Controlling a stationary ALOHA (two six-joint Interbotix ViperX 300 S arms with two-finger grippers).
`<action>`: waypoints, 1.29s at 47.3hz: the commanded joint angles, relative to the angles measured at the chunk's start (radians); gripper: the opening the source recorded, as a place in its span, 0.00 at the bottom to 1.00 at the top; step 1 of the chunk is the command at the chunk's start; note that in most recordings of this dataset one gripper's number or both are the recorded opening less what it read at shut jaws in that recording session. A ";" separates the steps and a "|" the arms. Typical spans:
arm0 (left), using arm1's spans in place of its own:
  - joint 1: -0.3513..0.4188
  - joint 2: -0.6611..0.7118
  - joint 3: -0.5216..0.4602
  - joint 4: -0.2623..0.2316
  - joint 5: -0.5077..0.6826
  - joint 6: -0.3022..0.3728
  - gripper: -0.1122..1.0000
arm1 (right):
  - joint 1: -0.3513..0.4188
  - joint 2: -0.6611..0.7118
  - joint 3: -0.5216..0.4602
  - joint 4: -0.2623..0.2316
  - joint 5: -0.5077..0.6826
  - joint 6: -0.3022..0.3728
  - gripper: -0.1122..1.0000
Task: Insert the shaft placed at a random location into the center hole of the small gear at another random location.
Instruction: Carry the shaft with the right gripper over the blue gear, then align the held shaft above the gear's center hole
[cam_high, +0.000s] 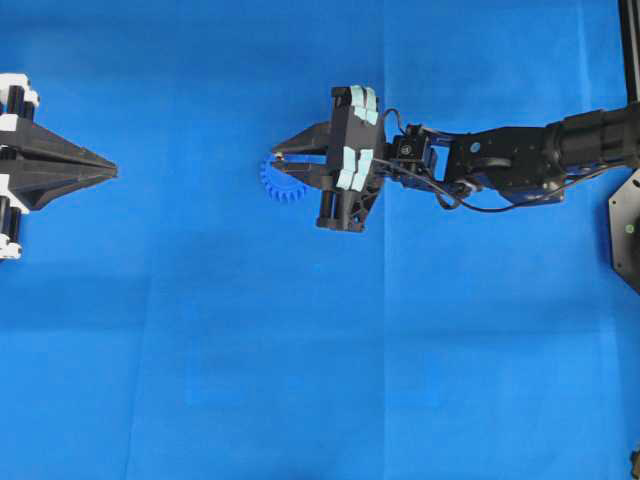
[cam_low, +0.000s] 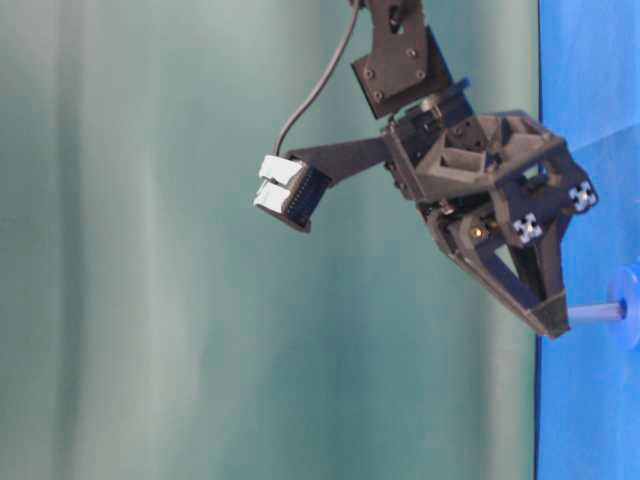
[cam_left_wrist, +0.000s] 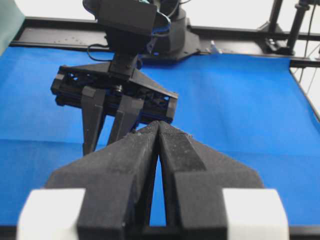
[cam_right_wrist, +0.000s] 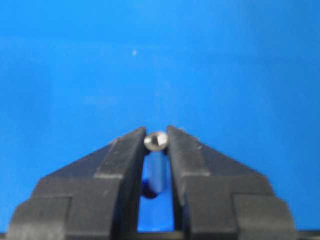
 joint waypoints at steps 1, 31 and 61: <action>-0.002 0.008 -0.008 0.002 -0.009 -0.002 0.10 | 0.000 -0.002 -0.020 0.003 -0.015 0.002 0.13; -0.002 0.006 -0.003 0.003 -0.009 -0.002 0.10 | 0.000 -0.003 -0.012 0.005 -0.015 0.002 0.13; -0.002 0.006 -0.003 0.002 -0.011 -0.003 0.10 | 0.003 -0.141 -0.011 0.003 0.032 -0.032 0.13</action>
